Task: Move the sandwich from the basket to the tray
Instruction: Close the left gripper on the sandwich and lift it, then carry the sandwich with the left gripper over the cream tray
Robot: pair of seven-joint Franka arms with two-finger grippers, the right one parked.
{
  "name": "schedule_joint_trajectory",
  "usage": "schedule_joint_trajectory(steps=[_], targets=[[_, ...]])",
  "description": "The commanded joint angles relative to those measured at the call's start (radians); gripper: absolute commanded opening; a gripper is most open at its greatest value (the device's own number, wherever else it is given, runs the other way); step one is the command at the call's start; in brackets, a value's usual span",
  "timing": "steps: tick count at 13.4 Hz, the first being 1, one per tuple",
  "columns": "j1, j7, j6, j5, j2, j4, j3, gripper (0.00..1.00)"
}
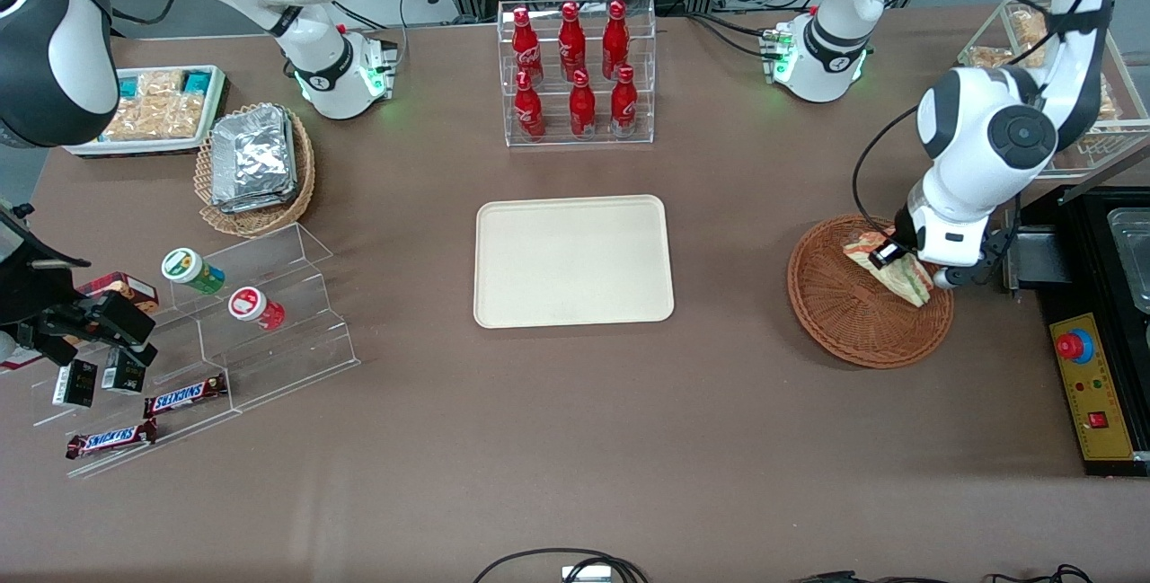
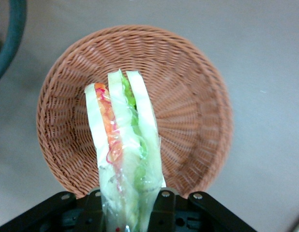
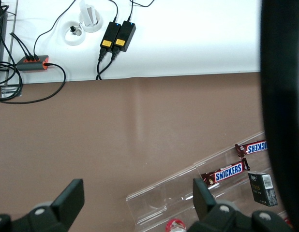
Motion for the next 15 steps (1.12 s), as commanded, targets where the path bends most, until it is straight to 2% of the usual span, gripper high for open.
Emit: schedule_joint_trajectory(steps=[1, 4, 7, 9, 12, 15], targets=[[-0.004, 0.015, -0.082, 0.015, 0.037, 0.117, -0.112, 0.00], [-0.004, 0.083, -0.076, 0.073, 0.075, 0.165, -0.239, 0.00], [-0.036, 0.108, -0.054, 0.090, 0.147, 0.221, -0.338, 0.00], [-0.106, 0.108, -0.019, 0.135, 0.184, 0.226, -0.345, 0.00], [-0.217, 0.065, 0.015, 0.138, 0.267, 0.248, -0.344, 0.00], [-0.275, 0.064, 0.035, 0.139, 0.367, 0.287, -0.344, 0.00]])
